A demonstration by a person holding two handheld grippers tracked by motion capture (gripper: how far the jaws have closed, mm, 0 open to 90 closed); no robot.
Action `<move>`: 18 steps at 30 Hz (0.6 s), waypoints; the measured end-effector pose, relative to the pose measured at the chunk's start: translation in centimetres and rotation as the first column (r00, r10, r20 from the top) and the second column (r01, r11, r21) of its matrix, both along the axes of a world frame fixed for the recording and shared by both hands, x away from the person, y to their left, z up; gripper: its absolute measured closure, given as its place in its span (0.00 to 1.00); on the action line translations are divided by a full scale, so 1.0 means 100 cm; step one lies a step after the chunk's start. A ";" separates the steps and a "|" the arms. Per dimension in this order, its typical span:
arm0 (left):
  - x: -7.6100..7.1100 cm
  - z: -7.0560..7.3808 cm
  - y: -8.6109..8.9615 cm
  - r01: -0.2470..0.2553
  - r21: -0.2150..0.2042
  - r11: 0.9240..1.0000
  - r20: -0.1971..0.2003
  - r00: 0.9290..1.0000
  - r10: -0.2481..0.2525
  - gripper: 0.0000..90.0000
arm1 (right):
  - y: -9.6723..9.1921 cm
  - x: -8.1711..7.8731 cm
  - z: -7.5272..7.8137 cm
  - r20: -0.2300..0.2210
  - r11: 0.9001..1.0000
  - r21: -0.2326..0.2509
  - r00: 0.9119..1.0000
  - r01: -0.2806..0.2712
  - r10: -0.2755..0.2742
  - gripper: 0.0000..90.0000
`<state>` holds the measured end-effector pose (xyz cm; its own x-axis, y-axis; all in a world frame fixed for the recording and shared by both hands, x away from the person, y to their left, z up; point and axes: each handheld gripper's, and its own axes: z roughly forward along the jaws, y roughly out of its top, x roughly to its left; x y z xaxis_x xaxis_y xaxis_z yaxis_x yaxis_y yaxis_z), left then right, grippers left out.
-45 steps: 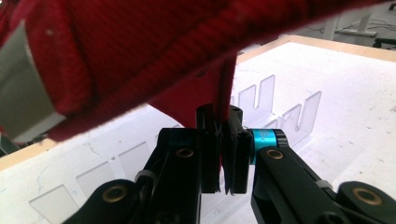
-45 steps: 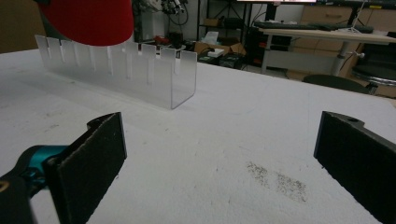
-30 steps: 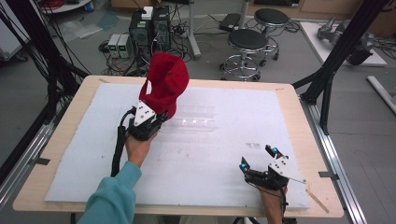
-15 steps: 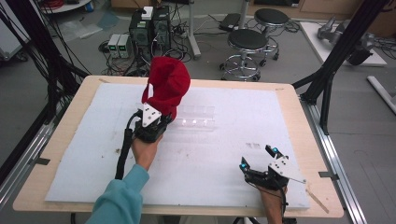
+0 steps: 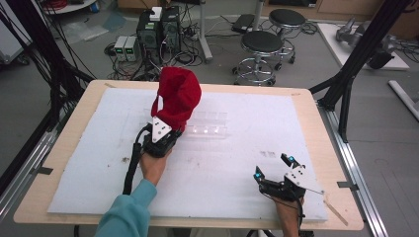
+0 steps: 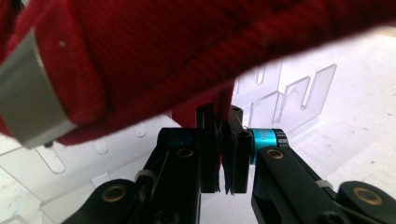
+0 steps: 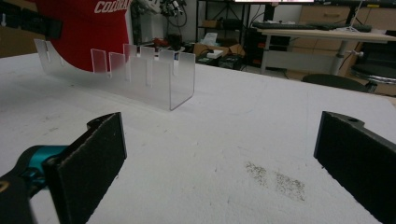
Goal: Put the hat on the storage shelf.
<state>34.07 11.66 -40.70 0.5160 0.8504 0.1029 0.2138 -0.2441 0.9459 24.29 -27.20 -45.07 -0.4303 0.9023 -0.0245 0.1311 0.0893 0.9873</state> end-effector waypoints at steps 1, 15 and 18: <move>-0.001 -0.001 0.001 0.005 0.001 1.000 0.003 1.000 -0.005 0.95 | 0.000 0.000 0.000 0.001 1.000 0.004 1.000 0.000 0.000 0.01; -0.013 -0.002 0.030 0.054 -0.056 0.997 0.014 0.998 -0.053 0.18 | -0.001 -0.001 -0.001 0.014 1.000 0.006 1.000 -0.002 0.002 0.01; -0.020 -0.004 0.049 0.106 -0.076 0.991 0.011 0.994 -0.106 0.14 | -0.001 -0.001 -0.001 0.008 1.000 0.018 1.000 -0.004 0.004 0.01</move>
